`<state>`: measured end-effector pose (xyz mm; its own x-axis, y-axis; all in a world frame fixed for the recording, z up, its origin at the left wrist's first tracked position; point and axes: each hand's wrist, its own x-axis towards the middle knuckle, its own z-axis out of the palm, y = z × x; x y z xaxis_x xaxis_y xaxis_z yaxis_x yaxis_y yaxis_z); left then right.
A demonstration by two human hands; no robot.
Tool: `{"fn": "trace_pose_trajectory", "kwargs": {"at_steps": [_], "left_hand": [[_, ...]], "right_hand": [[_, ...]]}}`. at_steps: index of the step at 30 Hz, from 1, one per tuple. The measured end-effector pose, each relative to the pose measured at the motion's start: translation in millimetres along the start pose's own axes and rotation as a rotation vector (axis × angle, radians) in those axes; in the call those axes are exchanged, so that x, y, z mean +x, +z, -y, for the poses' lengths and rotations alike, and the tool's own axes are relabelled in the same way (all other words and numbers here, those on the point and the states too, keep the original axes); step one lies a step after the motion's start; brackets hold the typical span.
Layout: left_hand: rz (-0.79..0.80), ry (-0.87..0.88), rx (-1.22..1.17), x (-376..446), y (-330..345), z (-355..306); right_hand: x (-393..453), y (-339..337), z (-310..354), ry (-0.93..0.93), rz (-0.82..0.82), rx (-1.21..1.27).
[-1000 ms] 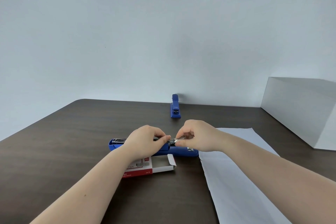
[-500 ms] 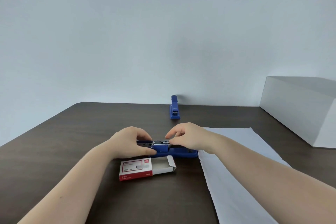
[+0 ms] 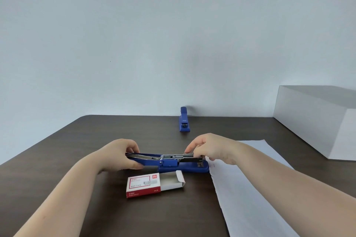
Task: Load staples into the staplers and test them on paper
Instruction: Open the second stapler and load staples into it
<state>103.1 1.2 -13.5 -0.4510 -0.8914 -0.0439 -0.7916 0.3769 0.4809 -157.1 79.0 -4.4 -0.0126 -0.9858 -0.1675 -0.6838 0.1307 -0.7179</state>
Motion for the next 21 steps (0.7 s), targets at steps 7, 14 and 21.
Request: {"fn": "trace_pose_trajectory", "kwargs": {"at_steps": [7, 14, 21], "left_hand": [[-0.147, 0.048, -0.230, -8.3, -11.7, -7.6], [-0.255, 0.125, -0.458, -8.8, -18.2, -27.8], [-0.251, 0.171, -0.388, -3.8, -13.8, -60.8]], "right_hand": [[7.0, 6.2, 0.0, -0.023, -0.021, 0.015], [14.3, 2.4, 11.5, 0.074, 0.034, -0.005], [7.5, -5.2, -12.4, 0.045, 0.011, 0.177]]}}
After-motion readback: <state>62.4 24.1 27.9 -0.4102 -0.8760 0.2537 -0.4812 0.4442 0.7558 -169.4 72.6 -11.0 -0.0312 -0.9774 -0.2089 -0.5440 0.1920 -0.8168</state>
